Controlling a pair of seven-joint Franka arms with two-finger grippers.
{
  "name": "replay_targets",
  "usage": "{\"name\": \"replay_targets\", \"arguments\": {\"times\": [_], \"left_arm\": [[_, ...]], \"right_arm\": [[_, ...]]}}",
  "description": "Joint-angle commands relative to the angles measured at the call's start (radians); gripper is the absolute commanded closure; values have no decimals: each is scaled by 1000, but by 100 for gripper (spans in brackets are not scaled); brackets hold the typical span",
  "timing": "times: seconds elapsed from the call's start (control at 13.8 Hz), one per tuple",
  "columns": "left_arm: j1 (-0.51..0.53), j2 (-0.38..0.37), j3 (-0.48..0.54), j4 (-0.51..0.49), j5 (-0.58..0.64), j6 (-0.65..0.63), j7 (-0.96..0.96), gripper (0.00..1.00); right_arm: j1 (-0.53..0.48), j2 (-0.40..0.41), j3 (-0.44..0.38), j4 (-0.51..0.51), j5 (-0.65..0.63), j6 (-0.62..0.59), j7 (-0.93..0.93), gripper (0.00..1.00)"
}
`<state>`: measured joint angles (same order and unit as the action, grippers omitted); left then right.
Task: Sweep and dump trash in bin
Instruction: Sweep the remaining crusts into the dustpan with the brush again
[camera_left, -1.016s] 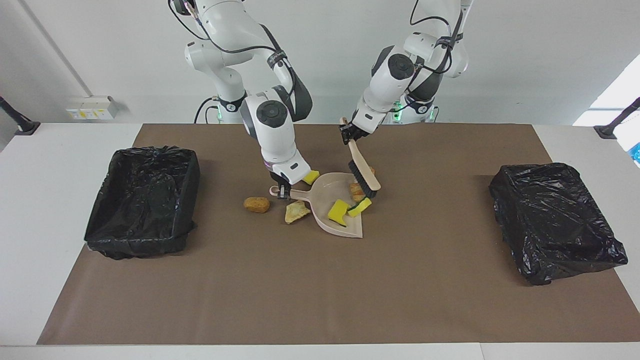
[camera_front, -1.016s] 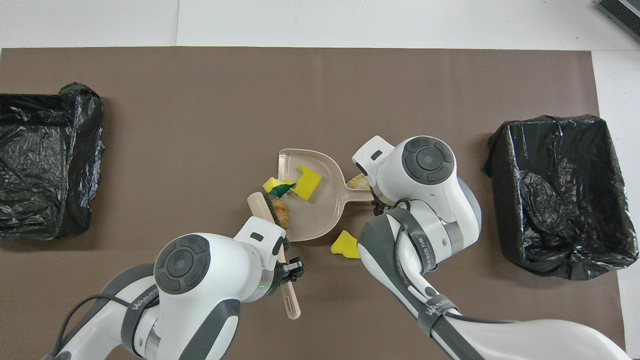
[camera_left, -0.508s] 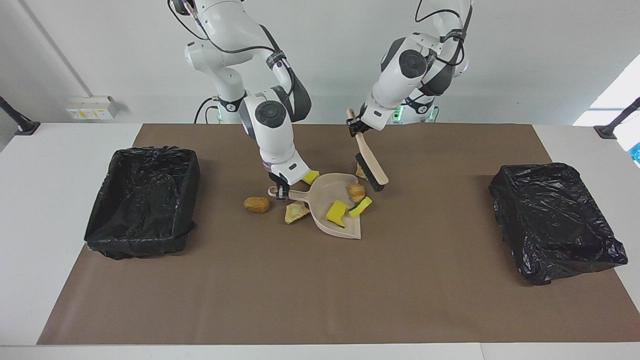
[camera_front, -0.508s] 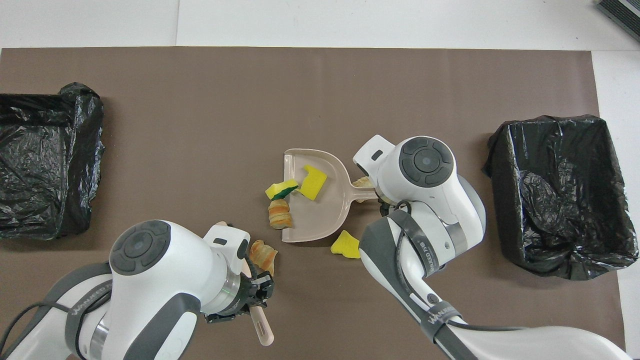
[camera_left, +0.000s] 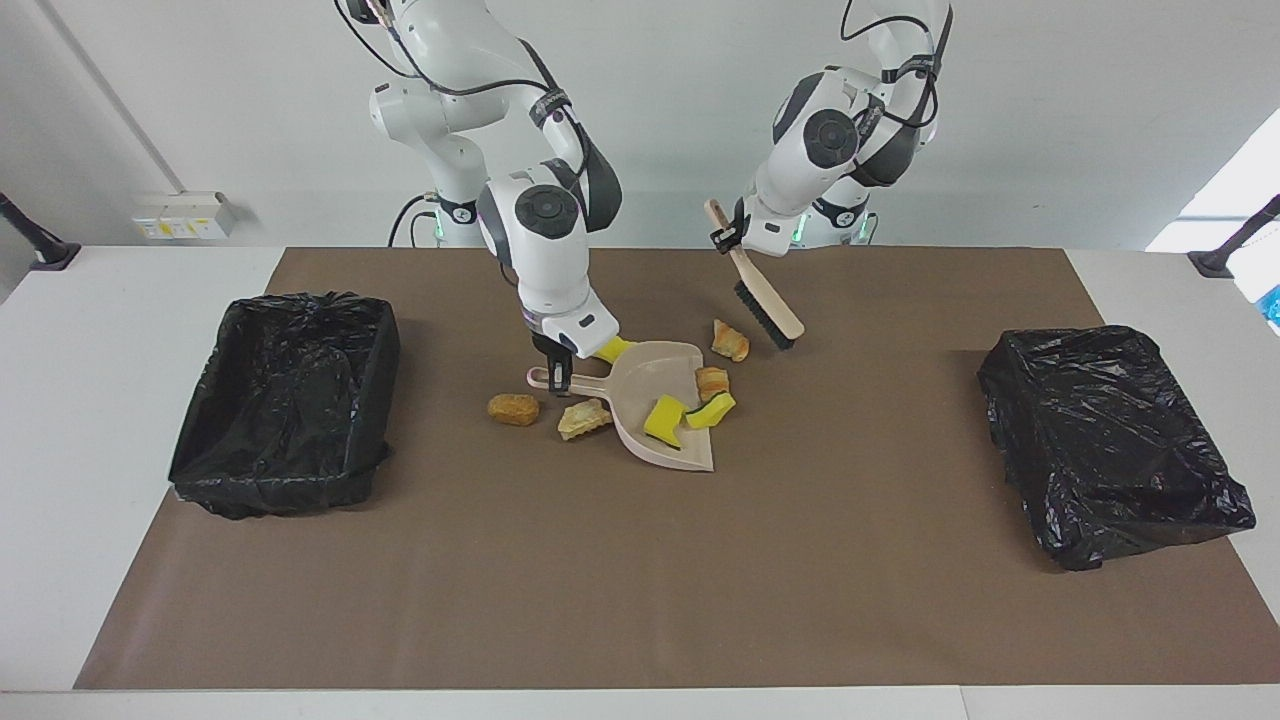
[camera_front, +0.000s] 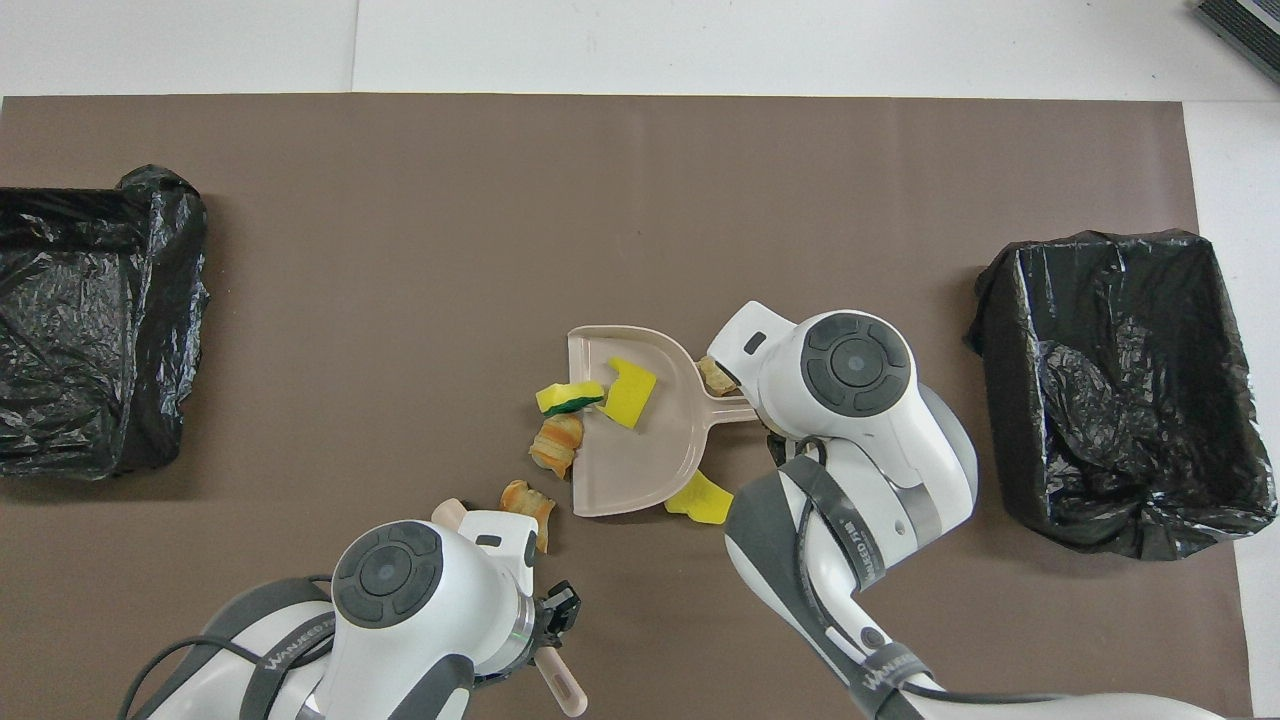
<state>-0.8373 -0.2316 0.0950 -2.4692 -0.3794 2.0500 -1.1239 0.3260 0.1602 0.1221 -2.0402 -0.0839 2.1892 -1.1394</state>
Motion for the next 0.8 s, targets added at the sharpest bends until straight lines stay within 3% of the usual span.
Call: {"name": "replay_targets", "arguments": {"times": [0.0, 0.29, 0.73], "left_arm": [[-19, 21, 14, -2, -9, 74, 92, 100], [-13, 43, 14, 13, -9, 116, 235, 100], [-5, 141, 14, 159, -6, 151, 429, 100]], "right_arm": [[-4, -34, 2, -48, -11, 20, -57, 100], [-1, -34, 2, -46, -11, 15, -65, 100], [-7, -28, 2, -38, -8, 15, -54, 100]]}}
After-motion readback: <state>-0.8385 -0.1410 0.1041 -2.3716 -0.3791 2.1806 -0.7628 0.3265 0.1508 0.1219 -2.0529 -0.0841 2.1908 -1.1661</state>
